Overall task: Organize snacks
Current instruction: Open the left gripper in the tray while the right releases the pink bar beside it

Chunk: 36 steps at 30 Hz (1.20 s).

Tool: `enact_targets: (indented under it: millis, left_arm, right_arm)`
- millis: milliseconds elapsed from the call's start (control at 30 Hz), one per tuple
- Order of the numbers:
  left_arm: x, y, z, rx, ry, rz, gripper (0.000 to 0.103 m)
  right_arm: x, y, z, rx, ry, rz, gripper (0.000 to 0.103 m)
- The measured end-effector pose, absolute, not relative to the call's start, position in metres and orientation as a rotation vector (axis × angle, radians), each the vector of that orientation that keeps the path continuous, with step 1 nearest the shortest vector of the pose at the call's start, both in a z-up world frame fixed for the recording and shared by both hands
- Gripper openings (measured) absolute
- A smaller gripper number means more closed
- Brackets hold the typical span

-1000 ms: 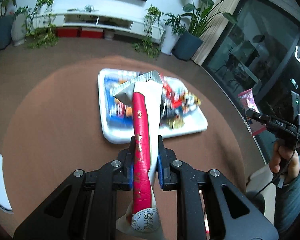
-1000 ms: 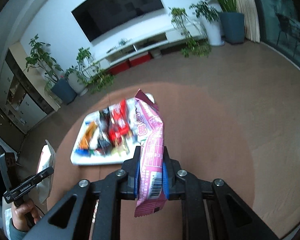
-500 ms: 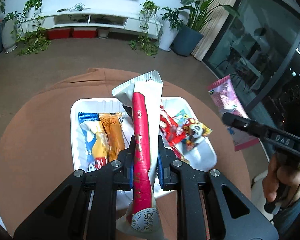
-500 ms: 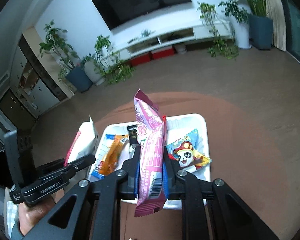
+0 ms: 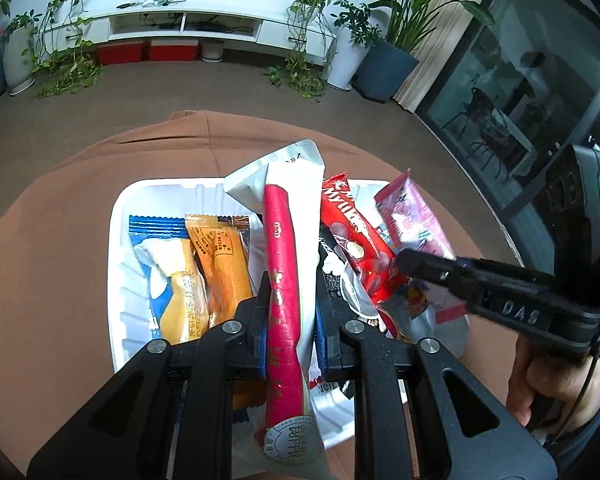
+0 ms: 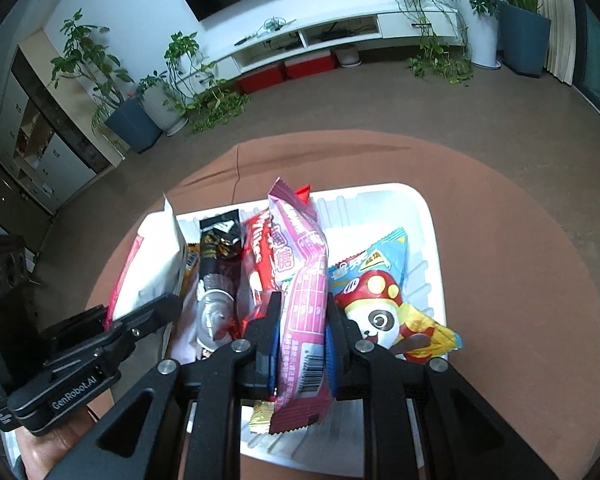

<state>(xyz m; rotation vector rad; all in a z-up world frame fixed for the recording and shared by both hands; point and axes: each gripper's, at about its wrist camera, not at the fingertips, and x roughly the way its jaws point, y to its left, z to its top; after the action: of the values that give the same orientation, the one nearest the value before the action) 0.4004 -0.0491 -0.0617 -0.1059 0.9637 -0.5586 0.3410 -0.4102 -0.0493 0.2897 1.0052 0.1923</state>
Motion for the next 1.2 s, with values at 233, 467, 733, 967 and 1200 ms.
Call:
enact_targets:
  millis: [233, 467, 733, 967, 1200]
  left_arm:
    - [0.412, -0.049, -0.075, -0.123, 0.986, -0.546, 0.015]
    - [0.421, -0.046, -0.082, -0.144, 0.99, -0.54, 0.016]
    - [0.411, -0.04, -0.081, -0.16, 0.994, -0.535, 0.017]
    - [0.402, -0.038, -0.073, -0.154, 0.968, -0.541, 0.055]
    - [0.387, -0.037, -0.055, -0.138, 0.931, -0.555, 0.071]
  right_arm:
    - [0.341, -0.402, -0.058, 0.26, 1.018, 0.189, 0.021]
    - [0.334, -0.401, -0.059, 0.245, 1.013, 0.19, 0.022]
    - [0.321, -0.405, -0.058, 0.265, 1.016, 0.206, 0.031]
    - [0.307, -0.404, -0.049, 0.265, 1.001, 0.218, 0.038]
    - [0.291, -0.406, -0.038, 0.269, 0.981, 0.22, 0.046]
